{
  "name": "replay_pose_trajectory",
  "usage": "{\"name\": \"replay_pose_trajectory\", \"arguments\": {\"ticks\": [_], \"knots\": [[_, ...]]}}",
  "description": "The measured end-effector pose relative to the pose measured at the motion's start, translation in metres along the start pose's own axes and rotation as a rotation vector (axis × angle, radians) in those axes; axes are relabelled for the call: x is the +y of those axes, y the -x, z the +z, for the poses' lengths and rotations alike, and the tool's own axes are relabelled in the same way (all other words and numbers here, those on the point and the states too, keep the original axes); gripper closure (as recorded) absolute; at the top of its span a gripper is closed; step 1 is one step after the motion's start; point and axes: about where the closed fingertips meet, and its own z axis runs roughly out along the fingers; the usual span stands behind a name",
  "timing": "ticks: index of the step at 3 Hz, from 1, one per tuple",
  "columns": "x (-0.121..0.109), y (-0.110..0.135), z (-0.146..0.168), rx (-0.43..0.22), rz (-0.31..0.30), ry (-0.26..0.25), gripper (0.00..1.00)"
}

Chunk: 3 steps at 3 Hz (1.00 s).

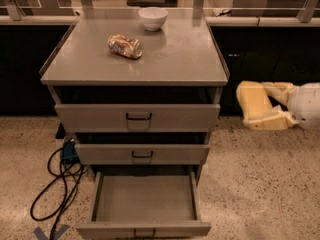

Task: Place sponge into bottom drawer

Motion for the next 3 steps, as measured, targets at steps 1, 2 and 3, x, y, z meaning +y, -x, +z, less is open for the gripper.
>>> {"name": "replay_pose_trajectory", "arguments": {"ticks": [1, 2, 3], "knots": [[0.056, -0.102, 0.024, -0.013, 0.043, 0.072, 1.0], [0.119, -0.229, 0.06, 0.025, 0.159, 0.129, 1.0], [0.132, -0.249, 0.075, 0.006, 0.199, 0.154, 1.0]]}}
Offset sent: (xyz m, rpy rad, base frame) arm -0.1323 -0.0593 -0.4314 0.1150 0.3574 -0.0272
